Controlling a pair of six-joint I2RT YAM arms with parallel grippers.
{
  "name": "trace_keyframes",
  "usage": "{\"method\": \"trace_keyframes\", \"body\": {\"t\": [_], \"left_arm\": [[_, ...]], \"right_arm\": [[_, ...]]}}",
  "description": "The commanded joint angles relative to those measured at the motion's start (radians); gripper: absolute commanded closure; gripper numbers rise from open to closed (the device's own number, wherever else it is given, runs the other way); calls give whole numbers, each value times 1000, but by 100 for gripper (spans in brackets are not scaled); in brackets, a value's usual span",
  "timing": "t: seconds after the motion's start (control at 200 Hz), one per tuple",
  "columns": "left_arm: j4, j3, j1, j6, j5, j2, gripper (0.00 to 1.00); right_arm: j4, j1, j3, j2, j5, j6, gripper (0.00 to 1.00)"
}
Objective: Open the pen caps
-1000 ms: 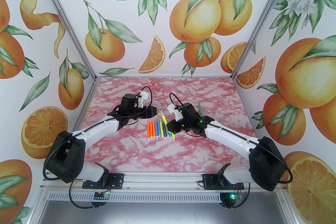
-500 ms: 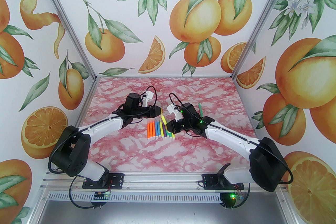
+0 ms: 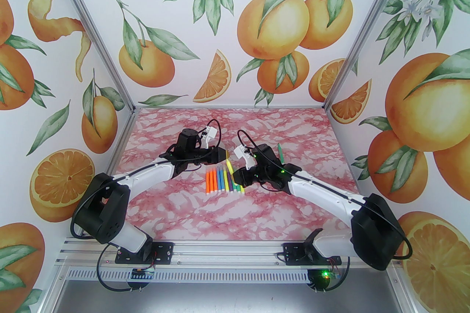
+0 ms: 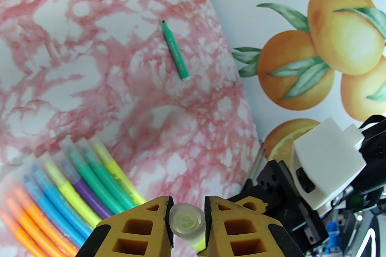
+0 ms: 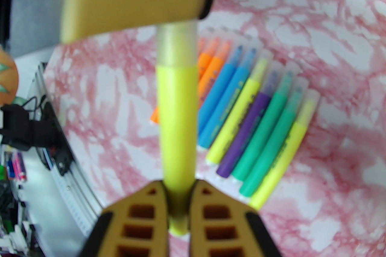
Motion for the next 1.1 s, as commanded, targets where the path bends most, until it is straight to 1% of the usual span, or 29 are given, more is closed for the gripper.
{"method": "trace_keyframes", "body": {"t": [0.0, 0.035, 0.1, 0.16, 0.27, 0.33, 0.38, 0.831, 0.936, 1.096], "left_arm": [[57, 32, -6, -14, 30, 15, 84], [59, 32, -6, -17, 32, 16, 87], [65, 32, -6, -23, 34, 19, 91], [73, 33, -6, -29, 38, 19, 94], [78, 36, -7, -34, 43, 20, 99], [77, 38, -6, -36, 46, 20, 100], [78, 40, -6, -38, 48, 20, 100], [94, 35, -6, -53, 56, 13, 100], [92, 34, -6, -52, 56, 12, 100], [93, 34, -6, -51, 56, 13, 100]], "right_arm": [[36, 8, -6, -23, 9, -13, 100], [35, 8, -6, -22, 12, -14, 100], [33, 8, -6, -21, 13, -17, 95], [31, 7, -10, -22, 15, -20, 85], [34, 8, -15, -25, 14, -22, 73], [41, 8, -21, -30, 7, -23, 69], [46, 7, -23, -32, 4, -23, 67], [65, 8, -21, -2, -11, -22, 66], [65, 8, -22, -3, -15, -22, 73], [65, 8, -24, -5, -20, -23, 86]]}}
